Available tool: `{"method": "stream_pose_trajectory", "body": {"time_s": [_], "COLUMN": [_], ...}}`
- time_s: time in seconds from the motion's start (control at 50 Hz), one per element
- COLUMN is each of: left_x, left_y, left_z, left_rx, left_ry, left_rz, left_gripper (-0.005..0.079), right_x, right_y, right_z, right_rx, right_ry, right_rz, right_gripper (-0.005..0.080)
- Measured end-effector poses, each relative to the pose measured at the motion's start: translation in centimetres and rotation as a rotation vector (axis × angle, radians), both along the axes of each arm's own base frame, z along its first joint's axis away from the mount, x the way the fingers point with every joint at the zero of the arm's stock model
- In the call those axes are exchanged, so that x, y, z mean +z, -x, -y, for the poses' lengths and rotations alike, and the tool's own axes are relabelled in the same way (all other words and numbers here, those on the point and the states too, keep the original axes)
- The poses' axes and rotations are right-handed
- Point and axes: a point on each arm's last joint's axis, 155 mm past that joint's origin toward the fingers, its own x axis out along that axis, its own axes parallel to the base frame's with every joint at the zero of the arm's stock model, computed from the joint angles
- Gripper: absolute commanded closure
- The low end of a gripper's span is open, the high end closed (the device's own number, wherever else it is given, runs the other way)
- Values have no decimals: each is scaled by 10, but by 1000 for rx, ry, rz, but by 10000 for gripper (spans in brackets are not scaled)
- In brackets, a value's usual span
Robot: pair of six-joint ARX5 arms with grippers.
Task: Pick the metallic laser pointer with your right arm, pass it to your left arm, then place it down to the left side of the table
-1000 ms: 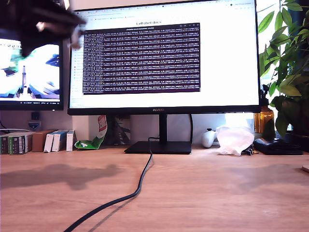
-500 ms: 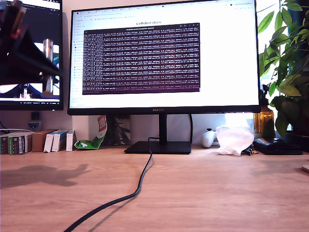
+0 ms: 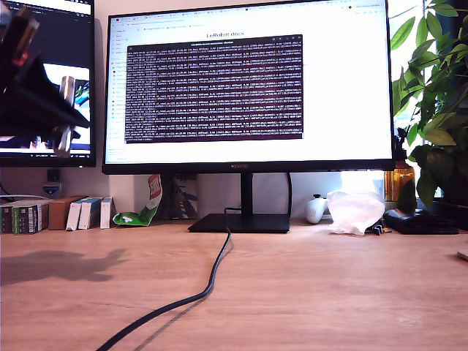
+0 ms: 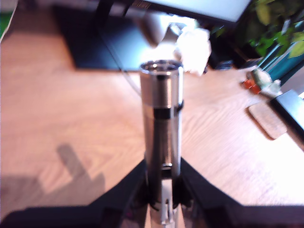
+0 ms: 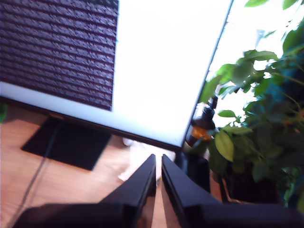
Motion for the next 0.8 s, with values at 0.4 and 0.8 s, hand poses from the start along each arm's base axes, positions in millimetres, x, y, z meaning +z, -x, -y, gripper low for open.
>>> {"method": "stream_pose_trajectory", "body": {"time_s": [0.4, 0.8], "left_x": [-48, -91], "left_y": [-10, -28], "left_z": [-4, -40], "left_rx": [-23, 37], "left_ry": [-69, -329], "left_rz": [-319, -530], "left_gripper": [764, 764], "right_x": [-49, -78], "right_y": [41, 76], "right_z": [14, 33], "right_rx": [66, 65], "right_ry": [9, 4], "right_rz": [71, 117], "right_gripper": [765, 765]}}
